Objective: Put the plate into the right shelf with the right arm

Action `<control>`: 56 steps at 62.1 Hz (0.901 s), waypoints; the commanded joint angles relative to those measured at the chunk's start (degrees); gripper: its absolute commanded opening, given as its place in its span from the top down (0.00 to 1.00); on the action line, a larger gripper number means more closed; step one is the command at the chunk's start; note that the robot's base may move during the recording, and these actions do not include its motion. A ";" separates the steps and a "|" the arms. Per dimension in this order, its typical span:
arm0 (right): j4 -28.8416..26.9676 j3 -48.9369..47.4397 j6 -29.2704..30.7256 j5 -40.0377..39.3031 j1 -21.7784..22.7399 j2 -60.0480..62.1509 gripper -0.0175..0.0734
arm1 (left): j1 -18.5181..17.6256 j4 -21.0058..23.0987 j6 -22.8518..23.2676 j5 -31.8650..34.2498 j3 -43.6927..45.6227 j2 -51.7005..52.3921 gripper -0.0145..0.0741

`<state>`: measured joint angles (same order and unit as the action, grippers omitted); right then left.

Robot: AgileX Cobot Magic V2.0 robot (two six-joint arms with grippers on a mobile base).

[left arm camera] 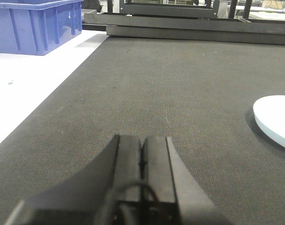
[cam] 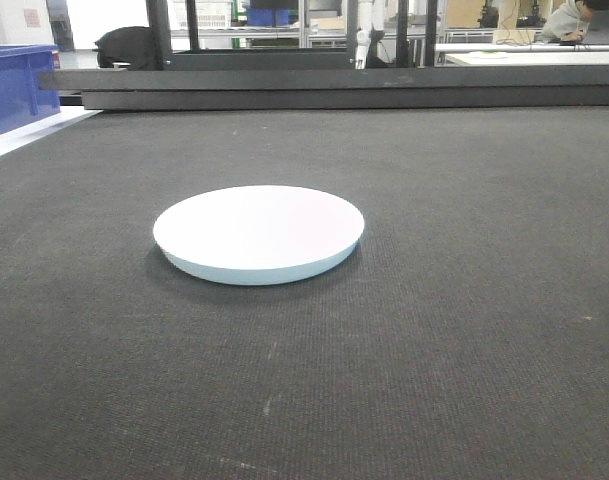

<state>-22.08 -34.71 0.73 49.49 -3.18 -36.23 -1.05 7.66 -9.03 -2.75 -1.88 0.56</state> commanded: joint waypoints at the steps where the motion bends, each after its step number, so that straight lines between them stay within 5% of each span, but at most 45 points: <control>1: -4.49 -2.21 0.16 -3.72 0.34 -5.14 0.75 | -0.11 0.47 0.40 5.16 -0.59 0.59 0.98; 20: 0.70 -4.27 -0.73 -4.35 -0.69 -25.94 0.75 | -0.11 0.47 0.40 5.16 -0.59 0.59 0.98; 42: 18.99 -24.02 -24.17 1.85 -12.82 -44.48 0.72 | -0.11 0.47 0.40 5.16 -0.59 0.59 0.98; 46: 21.50 -27.76 -25.89 3.29 -15.51 -48.19 0.62 | -0.11 0.47 0.40 5.16 -0.59 0.59 0.98; 56: 23.20 -37.85 -27.77 6.12 -20.63 -56.53 0.12 | -0.11 0.47 0.40 5.16 -0.59 0.59 0.98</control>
<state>-0.38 -66.71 -25.97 55.08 -21.76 -91.16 -1.05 7.66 -9.03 -2.75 -1.88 0.56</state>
